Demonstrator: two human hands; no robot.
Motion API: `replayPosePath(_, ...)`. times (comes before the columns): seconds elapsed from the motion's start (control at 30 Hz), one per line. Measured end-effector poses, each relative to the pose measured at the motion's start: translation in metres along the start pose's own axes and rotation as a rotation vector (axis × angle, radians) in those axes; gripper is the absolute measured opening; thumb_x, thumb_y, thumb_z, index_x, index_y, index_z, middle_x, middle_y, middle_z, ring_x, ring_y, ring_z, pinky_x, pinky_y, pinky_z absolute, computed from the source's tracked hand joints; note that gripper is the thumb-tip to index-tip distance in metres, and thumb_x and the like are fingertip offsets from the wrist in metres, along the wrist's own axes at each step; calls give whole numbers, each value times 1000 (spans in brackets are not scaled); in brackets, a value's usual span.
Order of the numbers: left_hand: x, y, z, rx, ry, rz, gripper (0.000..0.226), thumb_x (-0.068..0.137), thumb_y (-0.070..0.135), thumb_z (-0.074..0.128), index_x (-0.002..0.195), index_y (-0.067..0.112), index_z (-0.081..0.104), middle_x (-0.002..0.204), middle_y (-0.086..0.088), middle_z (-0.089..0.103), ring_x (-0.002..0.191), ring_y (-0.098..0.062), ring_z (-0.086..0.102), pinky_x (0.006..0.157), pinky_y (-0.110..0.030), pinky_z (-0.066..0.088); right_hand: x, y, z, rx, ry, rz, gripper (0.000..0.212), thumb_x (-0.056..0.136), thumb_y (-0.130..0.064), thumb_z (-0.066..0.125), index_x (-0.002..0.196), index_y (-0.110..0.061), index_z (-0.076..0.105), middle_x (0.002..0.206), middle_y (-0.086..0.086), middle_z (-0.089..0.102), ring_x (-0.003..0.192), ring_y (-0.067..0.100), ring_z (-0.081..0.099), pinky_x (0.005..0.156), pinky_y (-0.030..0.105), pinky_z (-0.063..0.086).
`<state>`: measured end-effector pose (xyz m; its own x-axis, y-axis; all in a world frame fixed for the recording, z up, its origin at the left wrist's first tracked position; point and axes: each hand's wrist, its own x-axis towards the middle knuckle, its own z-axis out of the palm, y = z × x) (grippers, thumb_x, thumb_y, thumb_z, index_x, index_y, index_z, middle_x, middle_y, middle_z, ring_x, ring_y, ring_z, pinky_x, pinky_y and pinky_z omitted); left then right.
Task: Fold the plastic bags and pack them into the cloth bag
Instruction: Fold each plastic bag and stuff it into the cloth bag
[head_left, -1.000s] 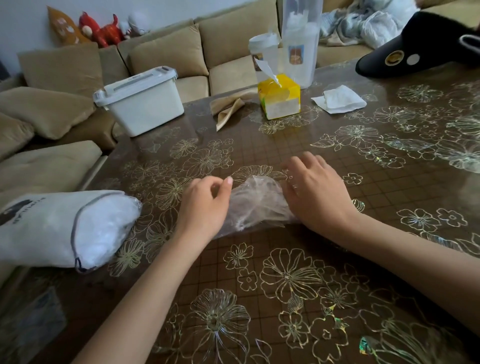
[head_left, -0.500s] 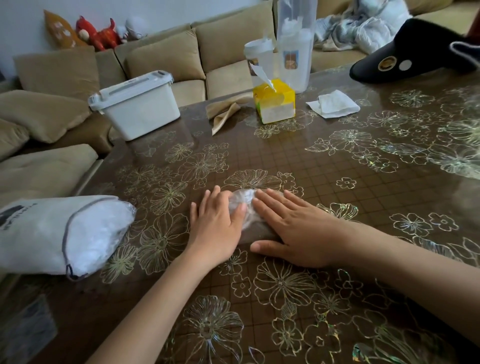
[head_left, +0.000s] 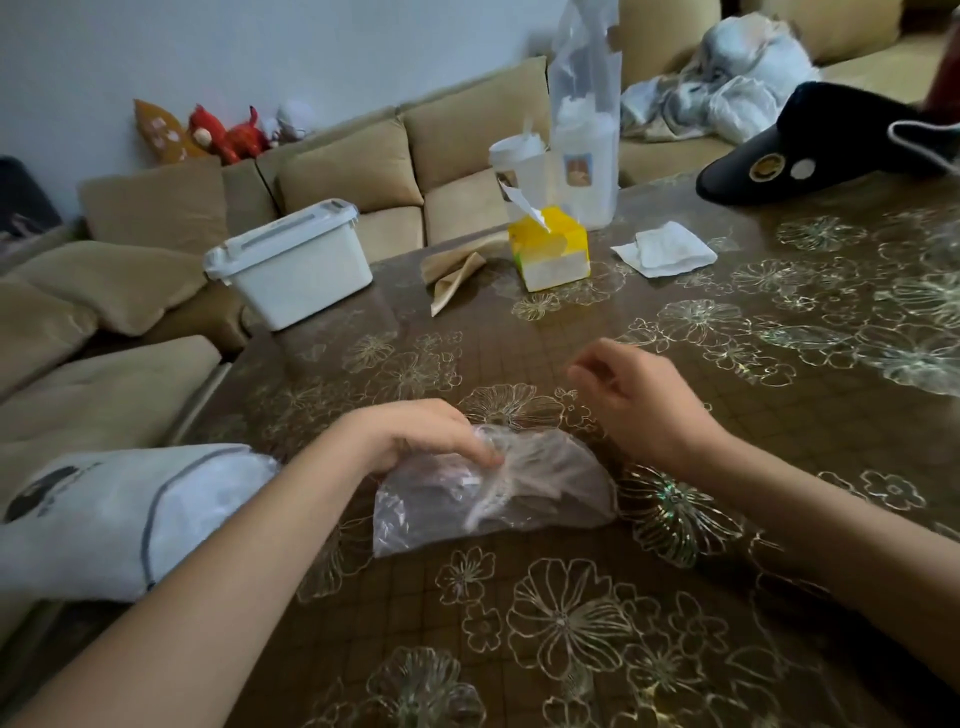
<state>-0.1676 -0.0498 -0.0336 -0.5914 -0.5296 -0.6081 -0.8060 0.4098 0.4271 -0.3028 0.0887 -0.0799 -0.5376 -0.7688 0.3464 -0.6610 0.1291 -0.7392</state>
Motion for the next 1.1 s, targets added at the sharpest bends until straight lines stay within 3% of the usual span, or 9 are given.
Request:
replayPosePath(0.2, -21, -4, -8, -394, 15, 39, 17, 82, 20, 67, 95, 9, 68, 93, -9, 71, 84, -22, 67, 80, -35, 54, 10, 16, -7, 125, 104, 156, 17, 88, -3, 53, 94, -12, 65, 79, -6, 61, 66, 1, 55, 55, 8, 42)
replayPosePath(0.33, -28, -16, -1, -972, 119, 20, 21, 79, 13, 63, 98, 4, 63, 74, -11, 71, 61, -20, 68, 52, -27, 56, 7, 3, -8, 172, 212, 80, 19, 87, 1, 51, 96, -12, 62, 89, -4, 62, 82, 10, 56, 74, 20, 45)
replayPosePath(0.53, -1, -38, 44, -1205, 463, -144, 22, 88, 6, 59, 109, 2, 61, 91, -15, 69, 76, -25, 68, 60, -36, 54, -2, 4, 4, -55, 178, -227, 28, 77, 10, 48, 100, -3, 60, 95, 9, 61, 87, 24, 56, 77, 36, 48)
replayPosePath(0.63, -1, -38, 45, -946, 756, -96, 39, 91, 20, 59, 125, 2, 50, 96, -9, 63, 80, -18, 62, 65, -30, 50, -8, 6, 10, -259, 58, -392, 39, 65, 8, 47, 101, -2, 60, 94, 13, 62, 85, 33, 57, 74, 43, 50)
replayPosePath(0.73, -32, -36, 49, -121, 1096, 166, 42, 93, 28, 55, 132, 16, 45, 130, 2, 47, 113, -12, 47, 88, -23, 37, -10, 4, 15, -305, -6, -424, 41, 65, 3, 46, 102, -3, 60, 94, 12, 62, 84, 33, 58, 72, 45, 52)
replayPosePath(0.8, -55, -35, 58, 159, 888, 432, 41, 90, 41, 52, 127, 24, 50, 128, 19, 39, 118, 3, 34, 101, -19, 30, -12, 5, 18, -302, -24, -427, 41, 65, 1, 42, 101, -4, 61, 94, 12, 62, 84, 33, 58, 72, 46, 52)
replayPosePath(0.9, -64, -50, 73, 425, 534, 467, 72, 70, 74, 38, 134, 42, 31, 125, 36, 19, 117, 20, 13, 102, -5, 6, -13, 7, 22, -289, -66, -416, 37, 71, 1, 42, 102, -6, 61, 96, 12, 61, 88, 32, 56, 76, 46, 51)
replayPosePath(1.0, -55, -65, 78, 408, 584, 510, 67, 74, 75, 36, 128, 37, 47, 122, 35, 30, 108, 32, 14, 93, 3, 7, -15, 7, 23, -262, -122, -391, 35, 76, 6, 47, 106, -5, 61, 100, 13, 61, 93, 34, 56, 80, 47, 49)
replayPosePath(1.1, -41, -69, 77, 450, 704, 585, 37, 82, 44, 42, 99, 25, 68, 104, 18, 64, 96, 13, 47, 93, -15, 31, -17, 3, 24, -252, -165, -422, 35, 72, 8, 50, 102, -5, 62, 97, 13, 62, 89, 34, 57, 76, 48, 51)
